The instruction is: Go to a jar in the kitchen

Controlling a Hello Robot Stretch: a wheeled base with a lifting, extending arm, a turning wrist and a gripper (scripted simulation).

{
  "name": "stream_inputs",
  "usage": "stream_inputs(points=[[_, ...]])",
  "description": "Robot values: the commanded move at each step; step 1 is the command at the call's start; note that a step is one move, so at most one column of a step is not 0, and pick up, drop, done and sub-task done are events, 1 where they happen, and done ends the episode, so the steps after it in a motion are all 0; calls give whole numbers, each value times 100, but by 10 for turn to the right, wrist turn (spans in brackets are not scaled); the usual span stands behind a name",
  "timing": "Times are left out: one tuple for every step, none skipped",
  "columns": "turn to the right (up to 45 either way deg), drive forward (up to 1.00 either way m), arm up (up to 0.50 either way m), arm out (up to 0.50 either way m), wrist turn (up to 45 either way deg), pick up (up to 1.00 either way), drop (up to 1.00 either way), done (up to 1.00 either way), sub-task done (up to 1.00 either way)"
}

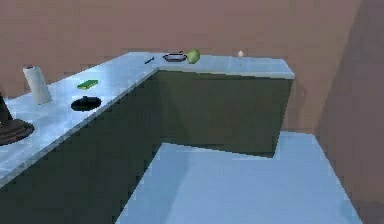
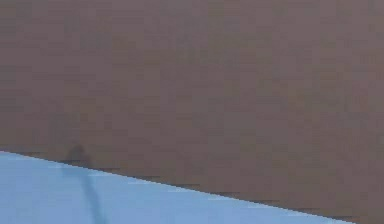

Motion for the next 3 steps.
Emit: stream_inputs(points=[[60,0,0,0,0,0,0,0,0],[0,35,0,0,0,0,0,0,0],[-450,0,0,0,0,0,0,0,0]])
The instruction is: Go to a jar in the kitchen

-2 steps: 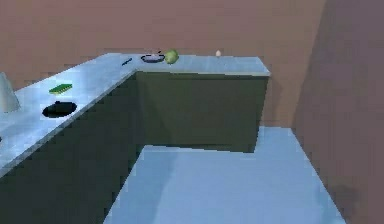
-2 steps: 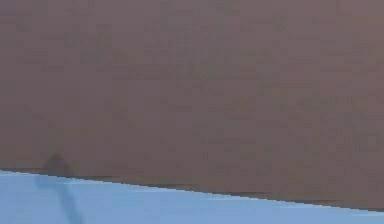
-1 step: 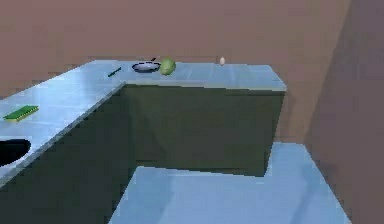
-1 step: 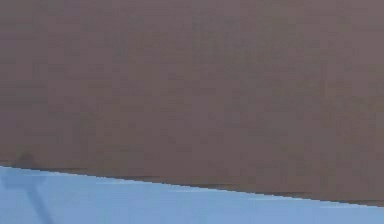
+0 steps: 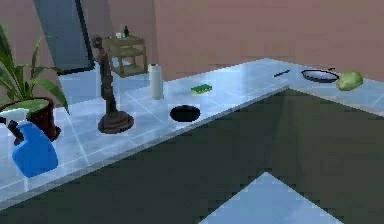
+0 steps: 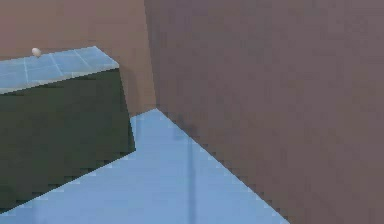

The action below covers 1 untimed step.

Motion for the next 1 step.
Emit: stream_inputs(points=[[0,0,0,0,0,0,0,100,0]])
